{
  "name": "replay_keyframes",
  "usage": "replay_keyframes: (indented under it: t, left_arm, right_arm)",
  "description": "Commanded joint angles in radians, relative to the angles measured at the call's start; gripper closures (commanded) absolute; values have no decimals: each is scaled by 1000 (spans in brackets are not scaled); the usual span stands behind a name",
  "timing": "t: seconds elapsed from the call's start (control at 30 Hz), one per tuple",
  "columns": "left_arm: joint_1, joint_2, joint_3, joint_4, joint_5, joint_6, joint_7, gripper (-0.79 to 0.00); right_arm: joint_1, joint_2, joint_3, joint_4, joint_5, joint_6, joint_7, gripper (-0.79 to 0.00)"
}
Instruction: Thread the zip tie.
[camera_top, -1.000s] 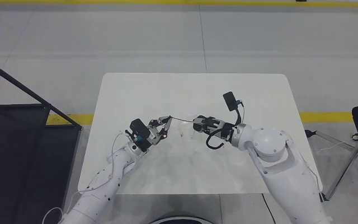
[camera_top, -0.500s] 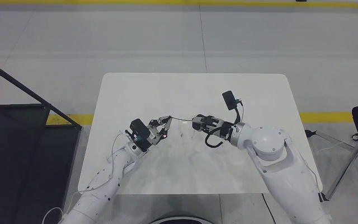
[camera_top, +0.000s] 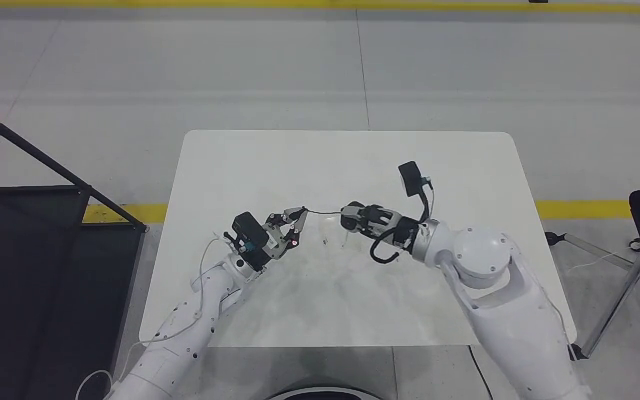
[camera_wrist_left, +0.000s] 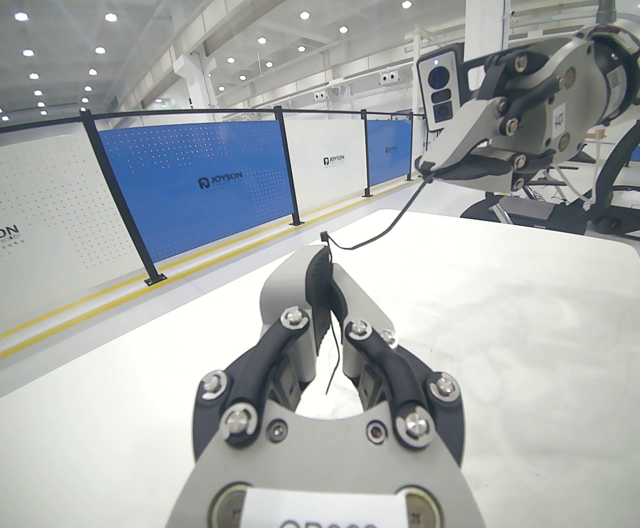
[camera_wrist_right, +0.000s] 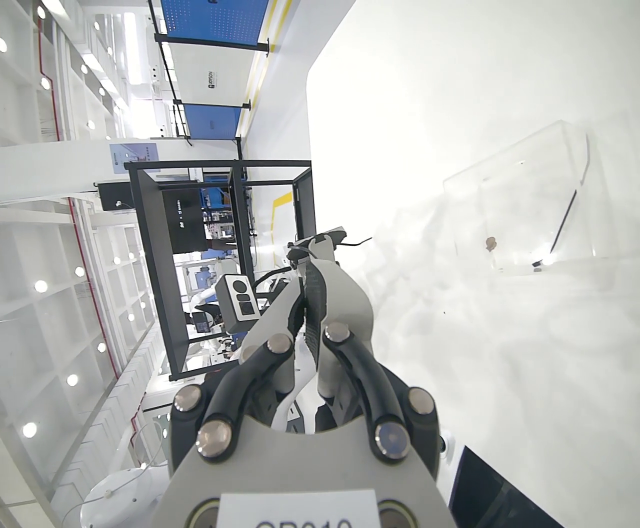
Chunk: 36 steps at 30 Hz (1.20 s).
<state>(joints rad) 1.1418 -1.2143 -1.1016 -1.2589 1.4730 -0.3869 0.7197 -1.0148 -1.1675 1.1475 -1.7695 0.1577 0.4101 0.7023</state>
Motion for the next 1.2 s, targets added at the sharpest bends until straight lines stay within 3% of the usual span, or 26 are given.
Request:
replay_keyframes:
  t: [0.0,1.17]
  left_arm:
    - [0,0,0,0,0,0,0,0]
    - [0,0,0,0,0,0,0,0]
  right_arm:
    - [-3,0,5,2,15,-10,-1,0]
    - [-14,-13,9,57,172,-142,-36,0]
